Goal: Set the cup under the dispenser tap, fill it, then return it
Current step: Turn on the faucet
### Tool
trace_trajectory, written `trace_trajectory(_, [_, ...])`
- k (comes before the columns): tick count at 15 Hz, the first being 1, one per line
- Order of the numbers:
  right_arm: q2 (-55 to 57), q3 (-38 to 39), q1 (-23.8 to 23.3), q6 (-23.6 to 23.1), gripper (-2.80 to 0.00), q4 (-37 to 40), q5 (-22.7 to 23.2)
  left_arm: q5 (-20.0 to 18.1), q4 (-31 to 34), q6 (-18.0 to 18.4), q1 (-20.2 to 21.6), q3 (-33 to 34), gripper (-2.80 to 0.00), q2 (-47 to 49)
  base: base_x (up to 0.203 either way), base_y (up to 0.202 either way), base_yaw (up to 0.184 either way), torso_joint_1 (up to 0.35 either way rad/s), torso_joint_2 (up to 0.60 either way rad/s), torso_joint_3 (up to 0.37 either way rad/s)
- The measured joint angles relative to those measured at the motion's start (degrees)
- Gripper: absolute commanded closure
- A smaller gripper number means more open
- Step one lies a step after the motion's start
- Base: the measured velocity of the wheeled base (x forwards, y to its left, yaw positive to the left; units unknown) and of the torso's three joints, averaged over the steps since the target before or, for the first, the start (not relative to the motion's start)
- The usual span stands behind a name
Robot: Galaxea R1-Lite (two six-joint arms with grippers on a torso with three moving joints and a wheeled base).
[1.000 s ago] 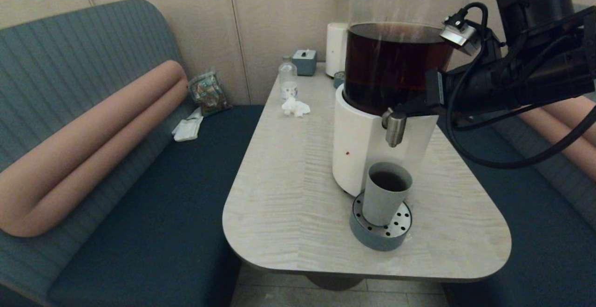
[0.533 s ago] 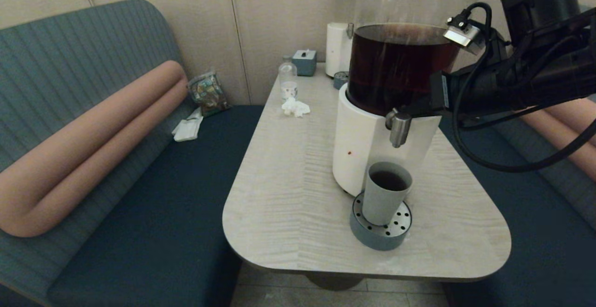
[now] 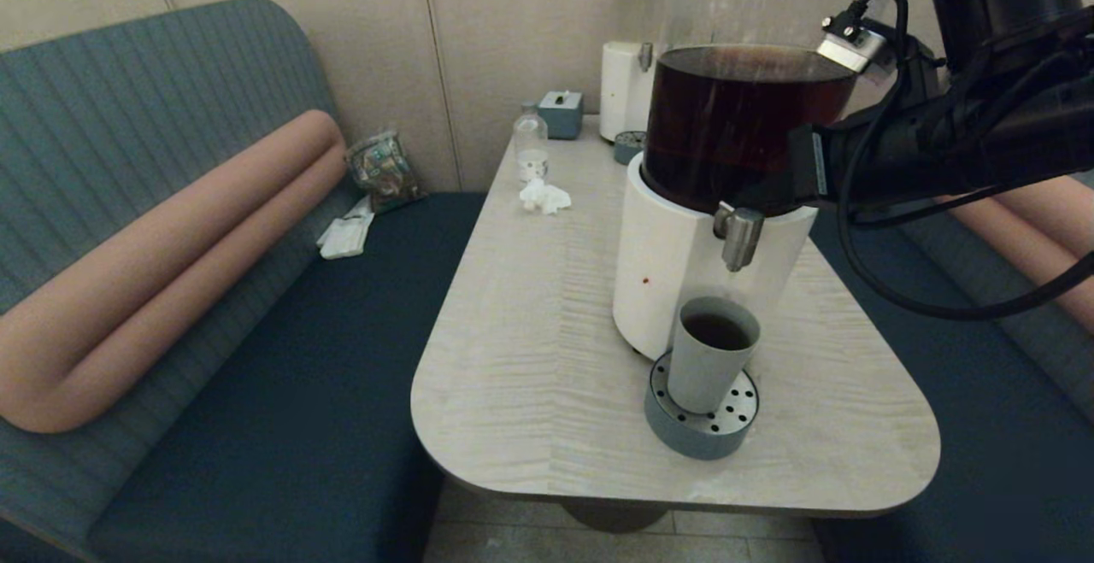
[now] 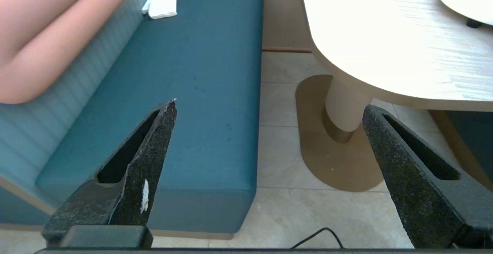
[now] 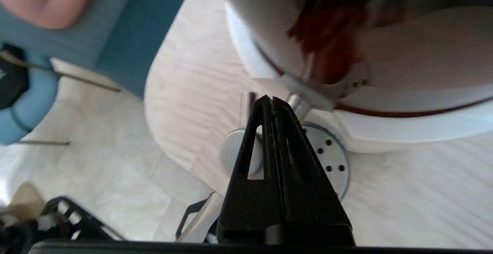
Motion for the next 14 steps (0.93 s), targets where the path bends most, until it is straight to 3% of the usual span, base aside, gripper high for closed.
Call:
trace_trajectory(4, [-1.35, -0.43, -0.20, 0.09, 0.00, -0.34, -3.30, -0.02, 0.00, 0.00, 0.00, 0.00, -2.80, 0.00, 0.000, 0.000, 0.000, 0.000, 0.00, 0.000])
trace_trajectory(11, [-3.38, 0.15, -1.52, 0.25, 0.00, -0.21, -4.36, -0.02, -0.02, -0.02, 0.02, 0.00, -2.80, 0.00, 0.000, 0.000, 0.000, 0.000, 0.00, 0.000])
trace_trajectory(14, [-7.69, 4.54, -1.93, 0.42, 0.00, -0.22, -4.36, -0.02, -0.02, -0.02, 0.02, 0.00, -2.80, 0.00, 0.000, 0.000, 0.000, 0.000, 0.00, 0.000])
